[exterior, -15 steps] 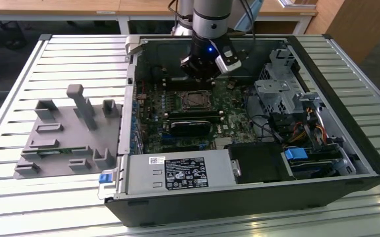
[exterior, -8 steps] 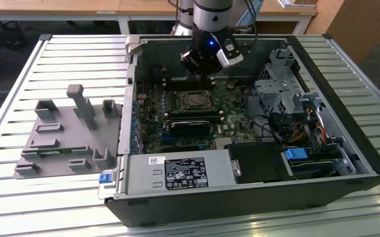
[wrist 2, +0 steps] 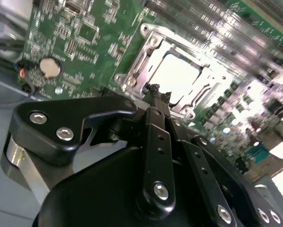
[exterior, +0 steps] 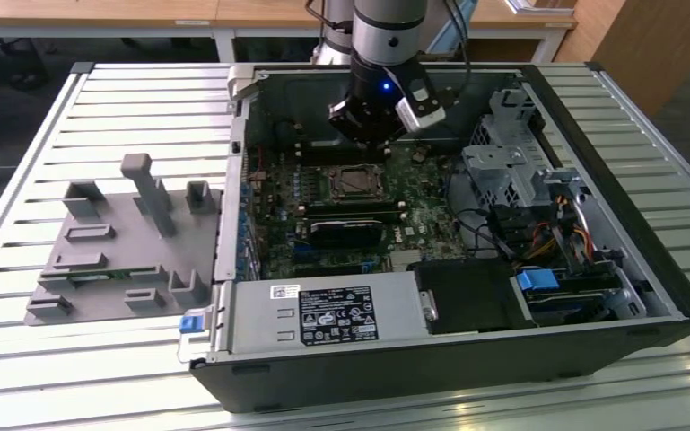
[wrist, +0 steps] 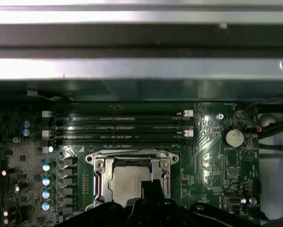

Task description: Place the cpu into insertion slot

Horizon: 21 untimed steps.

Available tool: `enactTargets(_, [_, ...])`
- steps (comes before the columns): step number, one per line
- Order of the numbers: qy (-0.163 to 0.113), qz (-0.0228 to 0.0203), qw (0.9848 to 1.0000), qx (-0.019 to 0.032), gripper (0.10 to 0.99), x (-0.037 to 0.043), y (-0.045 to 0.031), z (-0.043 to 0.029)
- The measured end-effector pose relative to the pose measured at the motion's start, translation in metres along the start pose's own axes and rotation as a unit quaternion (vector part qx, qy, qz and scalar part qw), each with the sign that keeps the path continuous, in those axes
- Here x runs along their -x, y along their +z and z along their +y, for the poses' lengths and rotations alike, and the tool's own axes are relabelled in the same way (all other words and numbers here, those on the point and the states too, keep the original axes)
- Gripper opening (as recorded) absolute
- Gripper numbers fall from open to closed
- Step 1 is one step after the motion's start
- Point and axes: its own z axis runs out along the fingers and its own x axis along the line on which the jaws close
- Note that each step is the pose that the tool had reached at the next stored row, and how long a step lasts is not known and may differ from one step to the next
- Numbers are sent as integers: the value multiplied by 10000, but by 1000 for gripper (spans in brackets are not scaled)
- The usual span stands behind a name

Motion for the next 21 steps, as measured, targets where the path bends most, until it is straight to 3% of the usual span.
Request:
enactTargets(3, [0,1,10000,1,106,3,-5,-87])
enactTargets(7, [2,26,10000,30,106,6,-8,-150])
enactTargets(11, [4,34,9998,213,106,8,-8,-202])
enactTargets(13, [5,35,9997,262,106,9,-8,-234])
enactTargets(16, [5,35,9996,289,106,11,-8,-304])
enactTargets(21, [5,35,9996,291,106,13,-4,-384])
